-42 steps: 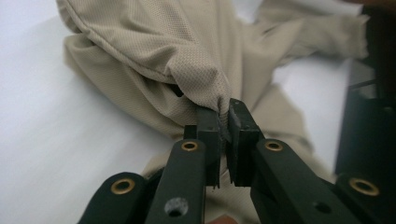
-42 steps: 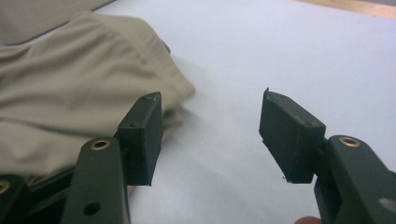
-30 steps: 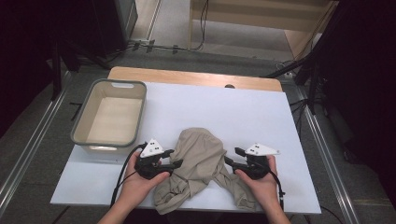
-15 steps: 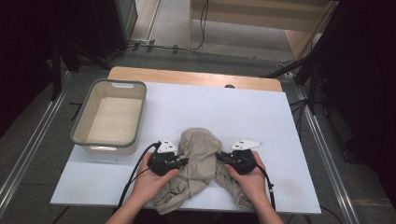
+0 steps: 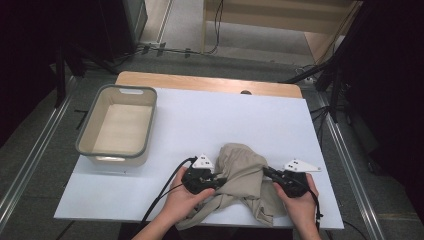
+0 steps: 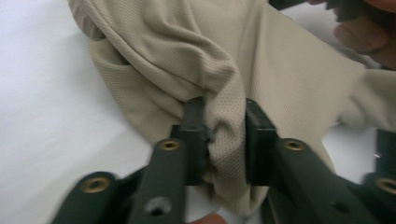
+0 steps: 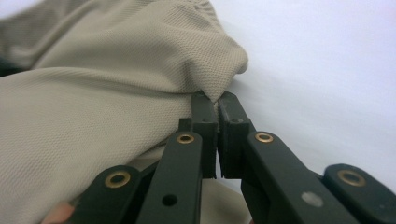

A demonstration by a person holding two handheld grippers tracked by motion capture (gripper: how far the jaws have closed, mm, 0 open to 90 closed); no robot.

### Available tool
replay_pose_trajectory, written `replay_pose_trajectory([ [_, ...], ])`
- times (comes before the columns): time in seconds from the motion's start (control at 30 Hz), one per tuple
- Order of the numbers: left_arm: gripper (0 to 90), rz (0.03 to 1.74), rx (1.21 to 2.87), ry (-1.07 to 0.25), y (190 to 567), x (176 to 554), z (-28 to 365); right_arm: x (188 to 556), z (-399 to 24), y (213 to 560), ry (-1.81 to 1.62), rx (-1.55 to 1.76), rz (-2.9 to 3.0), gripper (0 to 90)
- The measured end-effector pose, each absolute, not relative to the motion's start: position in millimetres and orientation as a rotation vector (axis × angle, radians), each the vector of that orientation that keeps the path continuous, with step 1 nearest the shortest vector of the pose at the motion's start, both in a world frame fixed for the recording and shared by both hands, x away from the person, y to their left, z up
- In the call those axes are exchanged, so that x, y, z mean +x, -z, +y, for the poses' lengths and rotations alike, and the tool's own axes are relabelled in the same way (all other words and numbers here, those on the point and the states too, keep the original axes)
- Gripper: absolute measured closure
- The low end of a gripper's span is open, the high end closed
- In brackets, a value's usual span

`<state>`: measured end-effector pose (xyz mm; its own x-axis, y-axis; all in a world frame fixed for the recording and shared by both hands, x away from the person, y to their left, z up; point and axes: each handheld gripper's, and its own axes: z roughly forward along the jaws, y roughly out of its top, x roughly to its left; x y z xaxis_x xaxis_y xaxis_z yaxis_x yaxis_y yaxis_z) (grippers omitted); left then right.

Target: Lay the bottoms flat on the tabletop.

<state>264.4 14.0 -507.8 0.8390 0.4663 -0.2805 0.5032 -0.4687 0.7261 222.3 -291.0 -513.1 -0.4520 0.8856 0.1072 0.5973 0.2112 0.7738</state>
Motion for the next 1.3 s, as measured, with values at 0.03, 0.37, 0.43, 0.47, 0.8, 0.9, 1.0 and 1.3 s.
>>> replay_pose_trajectory([
  [0.03,57.6,0.708,2.136,0.040,506,263,13,221,-295,514,-1.081,1.387,2.121,85.7],
  [0.37,38.9,0.771,2.051,-0.062,489,269,70,214,-328,503,-1.222,1.437,1.972,53.3],
  [0.43,38.4,0.773,2.071,-0.063,493,267,78,215,-326,498,-1.261,1.424,1.967,50.0],
  [0.47,38.3,0.768,2.089,-0.059,496,265,81,217,-323,497,-1.269,1.420,1.974,46.7],
  [0.8,58.5,0.724,2.199,-0.038,509,247,89,239,-297,508,-1.207,1.455,2.078,70.2],
  [0.9,70.6,0.713,2.202,-0.011,509,246,88,241,-288,503,-1.217,1.426,2.091,83.4],
  [1.0,79.1,0.688,2.219,0.003,508,243,86,244,-277,492,-1.232,1.375,2.095,85.8],
  [1.3,82.5,0.620,2.245,0.043,505,233,93,266,-226,451,-1.257,1.175,2.120,86.4],
])
